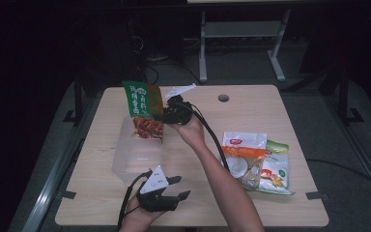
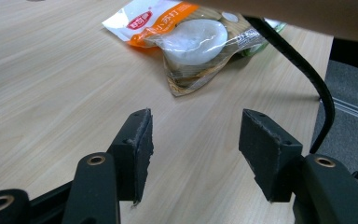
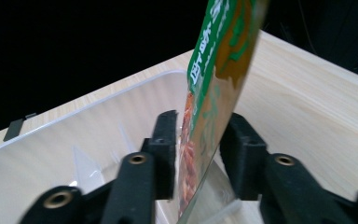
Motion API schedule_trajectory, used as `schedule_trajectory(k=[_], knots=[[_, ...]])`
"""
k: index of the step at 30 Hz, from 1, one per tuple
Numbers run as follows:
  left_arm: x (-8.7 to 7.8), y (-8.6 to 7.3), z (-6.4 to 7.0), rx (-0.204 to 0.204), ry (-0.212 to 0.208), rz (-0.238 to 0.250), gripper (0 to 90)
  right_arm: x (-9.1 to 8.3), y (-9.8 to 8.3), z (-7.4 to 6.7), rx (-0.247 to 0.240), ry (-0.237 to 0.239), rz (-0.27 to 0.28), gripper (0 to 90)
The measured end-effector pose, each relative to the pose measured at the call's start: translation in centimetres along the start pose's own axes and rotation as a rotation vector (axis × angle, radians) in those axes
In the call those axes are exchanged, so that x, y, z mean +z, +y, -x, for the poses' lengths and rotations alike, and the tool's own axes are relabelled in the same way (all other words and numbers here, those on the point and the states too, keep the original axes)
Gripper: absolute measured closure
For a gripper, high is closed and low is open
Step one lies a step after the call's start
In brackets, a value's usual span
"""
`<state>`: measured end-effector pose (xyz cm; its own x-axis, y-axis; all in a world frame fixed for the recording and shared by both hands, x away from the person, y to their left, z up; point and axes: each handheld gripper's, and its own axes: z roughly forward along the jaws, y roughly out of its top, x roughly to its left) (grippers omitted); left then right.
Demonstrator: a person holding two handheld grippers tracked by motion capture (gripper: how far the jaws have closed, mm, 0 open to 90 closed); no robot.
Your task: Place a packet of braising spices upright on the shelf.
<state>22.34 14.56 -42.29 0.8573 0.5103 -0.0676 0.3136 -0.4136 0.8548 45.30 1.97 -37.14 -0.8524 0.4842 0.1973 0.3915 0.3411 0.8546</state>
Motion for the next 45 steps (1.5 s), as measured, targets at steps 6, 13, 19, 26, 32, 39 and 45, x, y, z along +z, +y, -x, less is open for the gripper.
schedule_trajectory(k=[6, 13, 19, 26, 32, 39, 45], knots=[[0.2, 0.1, 0.0, 0.000, 0.003, -0.001, 42.7, -1.7, -0.1, 0.4, 0.009, -0.006, -0.008, 54.0], [0.5, 0.1, 0.0, 0.003, 0.000, -0.014, 41.4, -4.3, -0.8, 0.9, 0.016, -0.013, -0.025, 50.4], [0.6, 0.2, -0.1, 0.004, 0.001, -0.013, 40.8, -5.8, -1.3, 1.2, 0.028, -0.018, -0.025, 47.9], [0.7, 0.1, -0.3, 0.002, -0.001, -0.017, 39.7, -7.7, -2.0, 1.5, 0.043, -0.018, -0.035, 43.4], [0.8, 0.1, -0.5, 0.005, -0.010, -0.019, 38.5, -9.3, -2.5, 1.6, 0.048, -0.015, -0.040, 41.1], [0.5, -0.1, -0.7, -0.007, -0.002, -0.005, 36.2, -11.3, -3.4, 1.9, 0.067, -0.026, -0.053, 36.4], [0.8, -0.1, -0.5, -0.013, 0.001, -0.006, 34.6, -12.6, -4.4, 2.3, 0.082, -0.036, -0.075, 32.6]])
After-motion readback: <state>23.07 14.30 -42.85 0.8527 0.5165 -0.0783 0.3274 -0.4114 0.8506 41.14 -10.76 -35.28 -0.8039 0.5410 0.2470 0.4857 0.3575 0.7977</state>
